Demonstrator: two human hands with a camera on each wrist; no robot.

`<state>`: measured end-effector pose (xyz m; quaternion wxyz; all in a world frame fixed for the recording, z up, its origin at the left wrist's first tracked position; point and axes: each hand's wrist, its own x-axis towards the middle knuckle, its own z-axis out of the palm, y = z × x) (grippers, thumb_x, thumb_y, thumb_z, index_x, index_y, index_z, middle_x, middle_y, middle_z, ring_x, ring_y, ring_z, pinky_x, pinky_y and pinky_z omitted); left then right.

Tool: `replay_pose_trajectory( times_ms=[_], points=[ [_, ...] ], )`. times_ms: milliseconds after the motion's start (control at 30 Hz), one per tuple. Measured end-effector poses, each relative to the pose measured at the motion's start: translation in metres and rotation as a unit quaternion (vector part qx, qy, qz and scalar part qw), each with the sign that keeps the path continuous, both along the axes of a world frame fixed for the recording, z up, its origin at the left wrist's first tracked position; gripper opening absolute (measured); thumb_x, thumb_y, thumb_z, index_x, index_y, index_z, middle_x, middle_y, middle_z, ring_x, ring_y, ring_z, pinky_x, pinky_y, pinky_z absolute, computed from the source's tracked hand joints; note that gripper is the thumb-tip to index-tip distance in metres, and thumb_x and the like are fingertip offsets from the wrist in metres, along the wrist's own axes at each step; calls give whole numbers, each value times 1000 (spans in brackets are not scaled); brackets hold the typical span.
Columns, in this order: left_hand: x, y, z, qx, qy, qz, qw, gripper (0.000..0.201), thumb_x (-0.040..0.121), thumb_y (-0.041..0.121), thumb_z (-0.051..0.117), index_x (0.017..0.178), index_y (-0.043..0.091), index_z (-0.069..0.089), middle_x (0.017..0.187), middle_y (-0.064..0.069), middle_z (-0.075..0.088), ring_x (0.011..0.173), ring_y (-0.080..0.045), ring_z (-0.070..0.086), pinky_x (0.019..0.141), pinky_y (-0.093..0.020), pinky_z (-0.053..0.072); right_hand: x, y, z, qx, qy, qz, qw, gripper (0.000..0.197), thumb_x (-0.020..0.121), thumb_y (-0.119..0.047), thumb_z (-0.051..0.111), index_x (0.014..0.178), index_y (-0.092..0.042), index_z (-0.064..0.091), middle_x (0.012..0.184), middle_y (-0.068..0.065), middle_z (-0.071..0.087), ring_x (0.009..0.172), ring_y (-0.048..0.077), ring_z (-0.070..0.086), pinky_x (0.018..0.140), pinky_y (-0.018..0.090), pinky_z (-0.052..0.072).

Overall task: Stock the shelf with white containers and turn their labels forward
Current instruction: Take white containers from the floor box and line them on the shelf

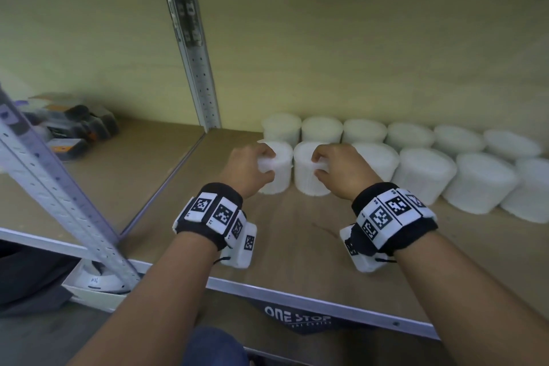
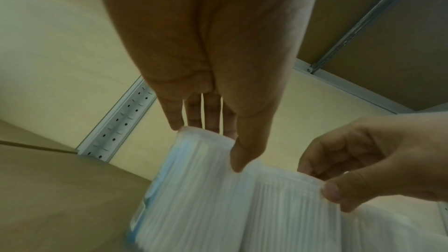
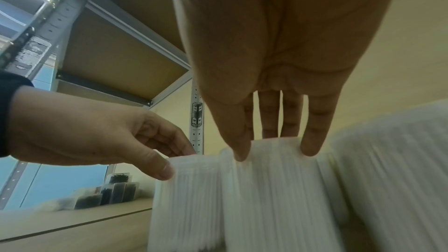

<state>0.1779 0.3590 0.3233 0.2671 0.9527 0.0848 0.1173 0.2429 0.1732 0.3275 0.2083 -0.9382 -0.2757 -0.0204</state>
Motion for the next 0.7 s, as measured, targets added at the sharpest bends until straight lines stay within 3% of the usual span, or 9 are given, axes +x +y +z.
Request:
replay_pose_trajectory(
  times_ms=[300, 467, 700],
  points=[
    [18, 2, -6, 6, -11, -18, 1000, 39, 86, 15, 64, 125, 15, 59, 133, -1, 58, 122, -18, 53, 92, -15, 32, 10, -2, -5, 18, 4, 2, 1000, 32, 91, -19, 57, 122, -13, 58, 123, 11, 58, 116, 23, 51, 94, 32, 44],
    [16, -5, -4, 12, 12, -30, 999, 48, 87, 21, 64, 132, 15, 50, 138, -4, 51, 126, -23, 48, 98, -27, 37, 7, -9, -3, 53, 10, 9, 998, 37, 90, -21, 58, 126, -14, 55, 129, 7, 55, 124, 22, 45, 99, 31, 41],
    [24, -54, 20, 21, -36, -74, 996, 46, 87, 25, 63, 130, 13, 51, 131, -6, 50, 120, -22, 49, 96, -24, 36, 12, -65, 25, 84, -20, -32, 996, 31, 87, -22, 60, 118, -15, 61, 121, 7, 60, 116, 25, 51, 97, 35, 44]
  ],
)
